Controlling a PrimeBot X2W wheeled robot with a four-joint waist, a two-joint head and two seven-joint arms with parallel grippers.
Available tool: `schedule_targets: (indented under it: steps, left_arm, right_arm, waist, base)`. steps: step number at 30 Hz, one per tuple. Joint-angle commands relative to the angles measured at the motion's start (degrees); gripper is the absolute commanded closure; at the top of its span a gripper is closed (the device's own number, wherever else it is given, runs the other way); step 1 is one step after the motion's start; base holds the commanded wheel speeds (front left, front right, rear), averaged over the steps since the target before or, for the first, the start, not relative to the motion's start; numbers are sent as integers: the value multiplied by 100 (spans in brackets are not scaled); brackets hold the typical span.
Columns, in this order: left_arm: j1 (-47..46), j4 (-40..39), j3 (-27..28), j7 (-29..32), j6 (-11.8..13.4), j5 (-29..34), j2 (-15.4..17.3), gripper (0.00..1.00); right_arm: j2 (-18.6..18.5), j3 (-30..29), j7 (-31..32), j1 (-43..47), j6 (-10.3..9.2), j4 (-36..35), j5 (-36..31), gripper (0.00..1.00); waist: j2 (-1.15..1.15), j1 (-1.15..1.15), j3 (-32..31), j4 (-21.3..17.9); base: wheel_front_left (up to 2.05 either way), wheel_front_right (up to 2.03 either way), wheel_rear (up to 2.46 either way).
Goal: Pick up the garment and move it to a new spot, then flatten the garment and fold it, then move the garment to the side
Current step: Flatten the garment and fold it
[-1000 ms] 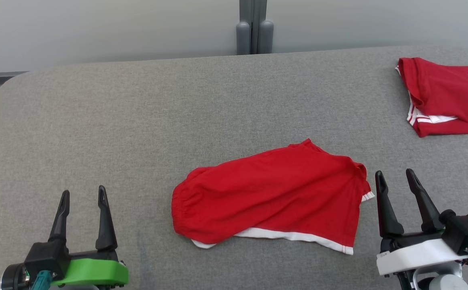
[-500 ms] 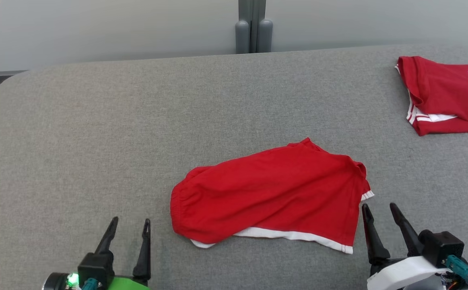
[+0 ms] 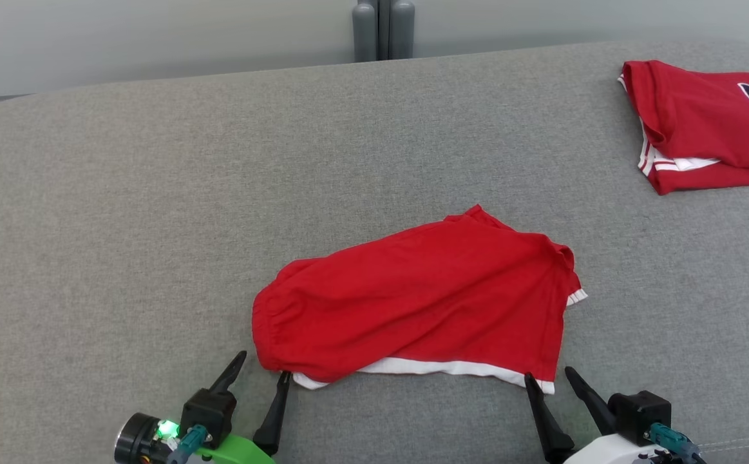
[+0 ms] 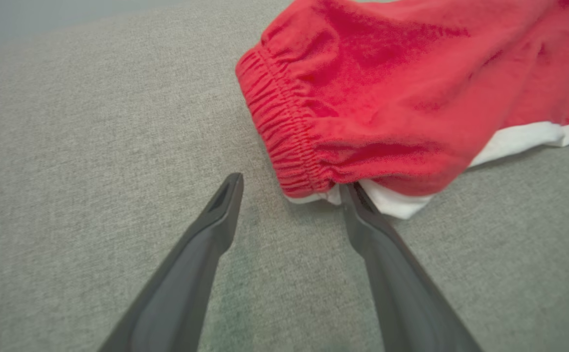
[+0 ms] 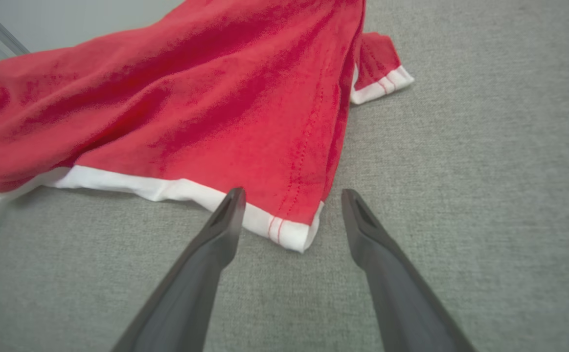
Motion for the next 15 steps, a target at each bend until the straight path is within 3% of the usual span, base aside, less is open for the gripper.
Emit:
schedule_targets:
  steps: [1,13,14,15]
  left_arm:
    - [-148,85,-43,4,-10,-64,89,0]
    - [-752,556,-921,3,-10,-374,366,0]
    - [-771,582,-948,3,-10,-422,367,51]
    - [-765,626,-1004,4,-10,-491,355,100]
  right_arm:
    - [-29,39,-13,-101,-7,124,51,0]
    - [-8,446,1,-613,-7,781,228,0]
    - [4,478,1,-634,-7,832,253,14]
    - [12,524,1,-670,-7,880,292,100]
  waist:
    - [0,0,72,-88]
    - [0,0,179,-238]
    - [0,0,178,-245]
    - [0,0,174,-251]
  base:
    - [0,0,0]
    - [0,0,0]
    - [0,0,0]
    - [0,0,0]
